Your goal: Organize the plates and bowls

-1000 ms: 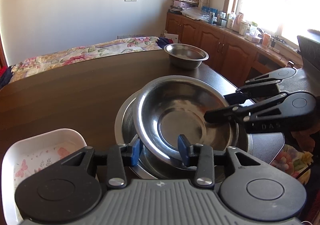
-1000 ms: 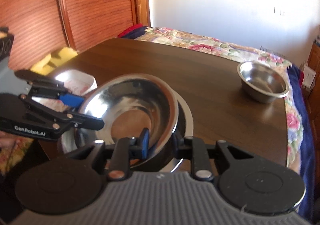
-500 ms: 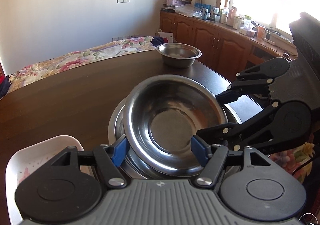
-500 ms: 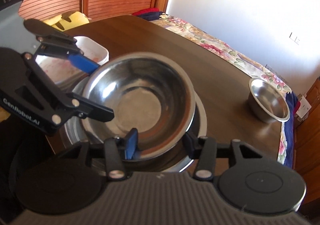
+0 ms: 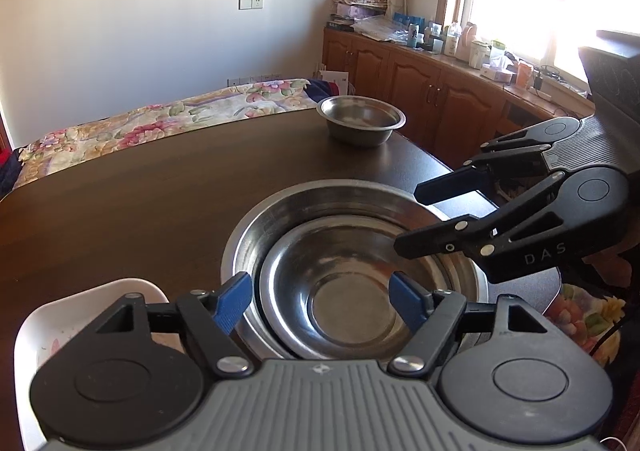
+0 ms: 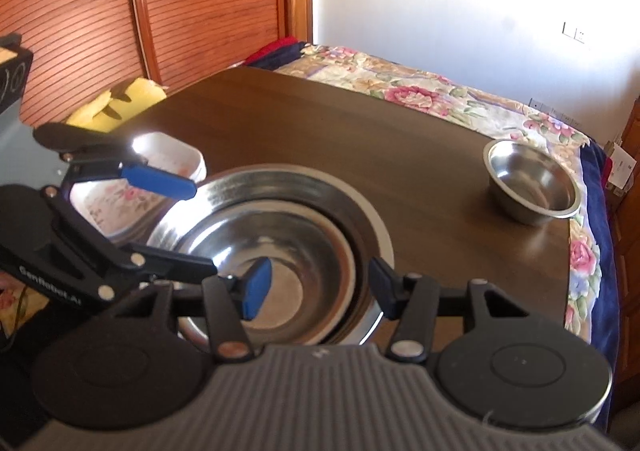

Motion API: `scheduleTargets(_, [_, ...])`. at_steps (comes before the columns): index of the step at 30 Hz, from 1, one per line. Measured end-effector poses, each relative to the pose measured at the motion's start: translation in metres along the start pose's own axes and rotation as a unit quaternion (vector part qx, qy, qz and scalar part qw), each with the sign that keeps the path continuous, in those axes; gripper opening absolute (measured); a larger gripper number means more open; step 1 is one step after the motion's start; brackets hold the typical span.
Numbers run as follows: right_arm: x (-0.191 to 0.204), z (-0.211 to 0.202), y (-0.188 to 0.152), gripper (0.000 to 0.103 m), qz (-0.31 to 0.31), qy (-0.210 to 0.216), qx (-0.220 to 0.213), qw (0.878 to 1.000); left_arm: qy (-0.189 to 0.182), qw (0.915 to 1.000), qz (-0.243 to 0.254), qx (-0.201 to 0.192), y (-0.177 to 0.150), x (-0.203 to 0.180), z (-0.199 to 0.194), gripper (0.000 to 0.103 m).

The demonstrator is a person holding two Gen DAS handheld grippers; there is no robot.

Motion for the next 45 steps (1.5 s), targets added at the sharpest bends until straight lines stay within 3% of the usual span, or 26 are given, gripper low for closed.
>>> scheduleTargets(10, [-0.020,-0.009,0.017,0.055,0.006,-0.013,-0.052,0.999,0.009,0.9993,-0.003,-0.036,0.036,-0.001,0.006,0.078])
scheduleTargets(20, [-0.073,-0.012,0.028,0.056,0.031,-0.054,-0.106,0.992,0.045,0.9973,-0.004,-0.058,0.076,0.005,0.038,0.088])
scheduleTargets(29, [-0.128,-0.008,0.028,0.102,0.058,-0.086,-0.150,0.983,0.070,0.9957,-0.011,-0.061,0.092,0.016,0.071,0.094])
scheduleTargets(45, [-0.194,0.031,0.008,0.102,0.113,-0.114,-0.153,0.975,0.046,0.9984,-0.009,-0.033,0.116,0.012,0.138,0.095])
Point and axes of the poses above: each gripper's, at about its wrist camera, not at the fingertips, and z roughly the way its jaws point, x to its left, y to its top, the point moved 3 cm from there along z, roughly the way its jaws point, and after that the axes turned 12 degrees about -x, right-handed, at the moved point
